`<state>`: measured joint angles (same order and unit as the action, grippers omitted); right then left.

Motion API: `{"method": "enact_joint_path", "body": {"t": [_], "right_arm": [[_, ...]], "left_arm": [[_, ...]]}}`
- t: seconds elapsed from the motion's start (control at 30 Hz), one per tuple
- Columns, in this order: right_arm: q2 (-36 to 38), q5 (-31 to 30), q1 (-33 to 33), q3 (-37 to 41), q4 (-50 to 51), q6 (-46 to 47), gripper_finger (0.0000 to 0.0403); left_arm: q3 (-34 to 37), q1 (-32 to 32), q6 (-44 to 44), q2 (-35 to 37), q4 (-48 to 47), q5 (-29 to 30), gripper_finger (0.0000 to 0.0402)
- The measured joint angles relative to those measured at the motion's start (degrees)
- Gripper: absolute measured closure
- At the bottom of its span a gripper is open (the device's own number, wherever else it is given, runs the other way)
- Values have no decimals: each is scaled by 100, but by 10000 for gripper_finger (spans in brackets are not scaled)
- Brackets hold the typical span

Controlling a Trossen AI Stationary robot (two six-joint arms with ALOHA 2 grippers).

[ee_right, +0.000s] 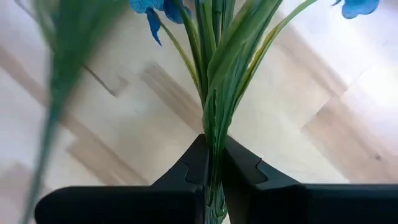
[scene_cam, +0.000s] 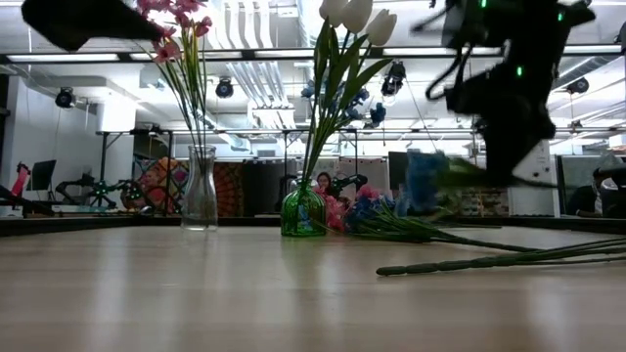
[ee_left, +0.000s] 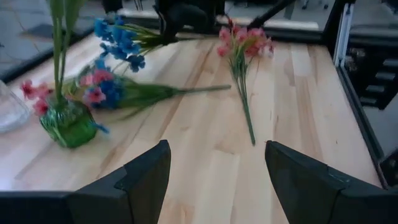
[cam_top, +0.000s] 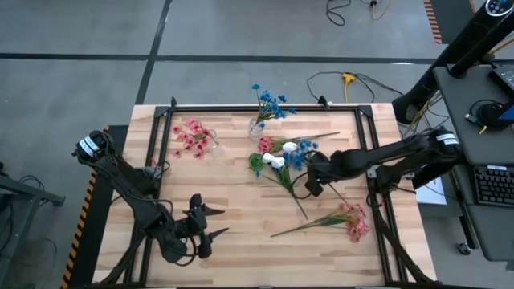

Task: Sort flowers into vase by color
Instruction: Put the right blue flowers into the right transparent vase

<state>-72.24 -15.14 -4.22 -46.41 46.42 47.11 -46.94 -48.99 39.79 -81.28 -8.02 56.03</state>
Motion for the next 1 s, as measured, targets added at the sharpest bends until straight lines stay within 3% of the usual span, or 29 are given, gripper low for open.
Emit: {"method": "enact_joint_path", "body": {"t": [0.33,0.57,1.0], "right_arm": [[1295,-1036,-117,-858,422,-377,381],[1716,-1213,-117,-1609,418,-1026,381],[1699,-1199,-117,-2773,426,-1721,381]], "left_arm": [[-24,7,-1848,0,1533,198,157],[-28,15,-2987,5,2626,201,157],[-28,83,-3353,33,2899,199,157]]}}
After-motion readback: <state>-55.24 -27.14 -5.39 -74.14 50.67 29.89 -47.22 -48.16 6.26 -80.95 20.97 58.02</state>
